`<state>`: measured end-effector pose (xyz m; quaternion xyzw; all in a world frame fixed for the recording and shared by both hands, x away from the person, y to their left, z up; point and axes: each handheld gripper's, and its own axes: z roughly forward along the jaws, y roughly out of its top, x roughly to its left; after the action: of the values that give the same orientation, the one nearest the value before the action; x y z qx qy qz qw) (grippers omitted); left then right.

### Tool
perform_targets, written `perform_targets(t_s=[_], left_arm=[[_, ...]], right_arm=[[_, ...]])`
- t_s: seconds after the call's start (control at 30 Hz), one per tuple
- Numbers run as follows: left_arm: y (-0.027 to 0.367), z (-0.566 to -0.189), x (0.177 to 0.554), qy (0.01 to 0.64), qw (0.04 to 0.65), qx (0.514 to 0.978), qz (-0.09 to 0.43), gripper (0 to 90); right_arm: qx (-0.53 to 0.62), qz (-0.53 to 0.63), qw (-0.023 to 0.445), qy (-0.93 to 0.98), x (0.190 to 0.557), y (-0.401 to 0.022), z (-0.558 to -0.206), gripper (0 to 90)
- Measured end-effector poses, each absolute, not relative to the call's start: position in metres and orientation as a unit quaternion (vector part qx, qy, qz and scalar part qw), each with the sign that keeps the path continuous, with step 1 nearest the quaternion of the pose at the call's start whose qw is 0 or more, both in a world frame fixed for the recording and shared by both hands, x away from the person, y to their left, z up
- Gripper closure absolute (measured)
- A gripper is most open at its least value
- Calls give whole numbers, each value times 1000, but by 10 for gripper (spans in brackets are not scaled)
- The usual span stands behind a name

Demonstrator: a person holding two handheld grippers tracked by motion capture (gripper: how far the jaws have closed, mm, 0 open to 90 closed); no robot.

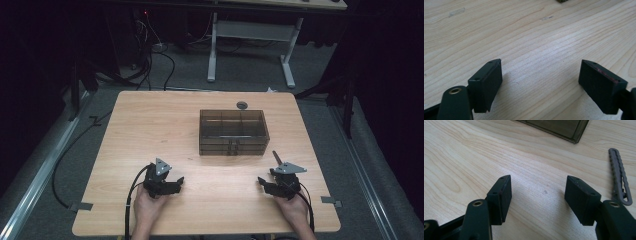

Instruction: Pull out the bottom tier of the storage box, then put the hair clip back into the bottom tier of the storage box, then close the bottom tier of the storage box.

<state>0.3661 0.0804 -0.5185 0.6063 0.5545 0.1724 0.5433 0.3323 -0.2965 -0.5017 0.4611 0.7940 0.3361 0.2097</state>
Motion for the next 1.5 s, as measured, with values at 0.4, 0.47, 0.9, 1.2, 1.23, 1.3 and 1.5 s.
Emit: perform_targets(t_s=[0.4, 0.47, 0.9, 1.2, 1.23, 1.3, 1.5], left_arm=[[81, -518, 366, 555, 542, 607, 173, 195], [81, -518, 366, 555, 542, 607, 173, 195], [80, -518, 366, 555, 543, 605, 173, 198], [80, -518, 367, 558, 545, 602, 172, 201], [80, -518, 367, 558, 545, 602, 172, 201], [80, -518, 367, 557, 545, 602, 171, 201], [78, -516, 367, 554, 538, 613, 170, 244]], right_arm=[[463, 335, 211, 793, 333, -296, -502, 382], [463, 334, 210, 794, 333, -296, -502, 378], [462, 334, 211, 794, 333, -296, -502, 374], [464, 334, 209, 794, 333, -296, -502, 373], [464, 334, 209, 794, 333, -296, -502, 373], [464, 334, 209, 794, 333, -296, -502, 373], [465, 333, 210, 793, 333, -296, -502, 367]])
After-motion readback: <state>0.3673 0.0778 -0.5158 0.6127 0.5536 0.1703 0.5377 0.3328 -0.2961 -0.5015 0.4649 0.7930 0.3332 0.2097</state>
